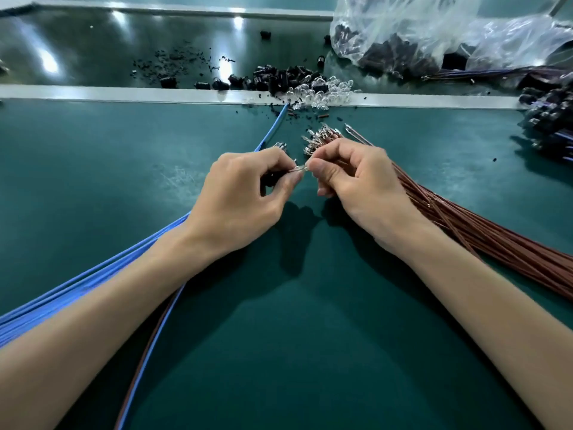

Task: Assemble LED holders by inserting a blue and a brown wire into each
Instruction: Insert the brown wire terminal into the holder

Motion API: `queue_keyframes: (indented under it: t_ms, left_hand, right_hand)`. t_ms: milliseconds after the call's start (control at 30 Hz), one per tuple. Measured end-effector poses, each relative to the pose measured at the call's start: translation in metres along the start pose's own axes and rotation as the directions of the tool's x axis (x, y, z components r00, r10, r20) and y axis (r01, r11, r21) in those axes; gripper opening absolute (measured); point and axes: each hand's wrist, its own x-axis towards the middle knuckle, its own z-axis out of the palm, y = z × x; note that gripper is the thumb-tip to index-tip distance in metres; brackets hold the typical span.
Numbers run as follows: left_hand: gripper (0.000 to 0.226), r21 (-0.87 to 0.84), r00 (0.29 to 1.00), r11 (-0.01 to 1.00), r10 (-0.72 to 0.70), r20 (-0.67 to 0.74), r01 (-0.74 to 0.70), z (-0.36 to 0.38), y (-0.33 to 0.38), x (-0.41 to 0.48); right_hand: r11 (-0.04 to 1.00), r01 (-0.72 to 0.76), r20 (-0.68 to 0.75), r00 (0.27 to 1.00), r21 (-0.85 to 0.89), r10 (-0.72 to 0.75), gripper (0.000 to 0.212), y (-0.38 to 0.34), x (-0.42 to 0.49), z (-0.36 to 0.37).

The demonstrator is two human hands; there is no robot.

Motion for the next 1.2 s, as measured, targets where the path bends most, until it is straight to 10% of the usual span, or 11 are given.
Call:
queue_keyframes:
  t_ms: [733, 1200]
  left_hand:
    - [0.017, -0.270, 0.961, 0.940, -0.145, 0.235, 0.208, -0.007, 0.003, -0.005]
    - [0.019, -0.339, 0.977, 0.933, -0.056, 0.207, 0.125, -0.004, 0.005, -0.010]
  right_hand:
    - [0.999, 0.040, 0.177, 0.983, -0.001, -0.039, 0.016, -0.002, -0.011, -0.008]
    - [0.894, -0.122, 0.114, 0.990, 0.431, 0.080, 0.016, 0.000, -0.018, -0.010]
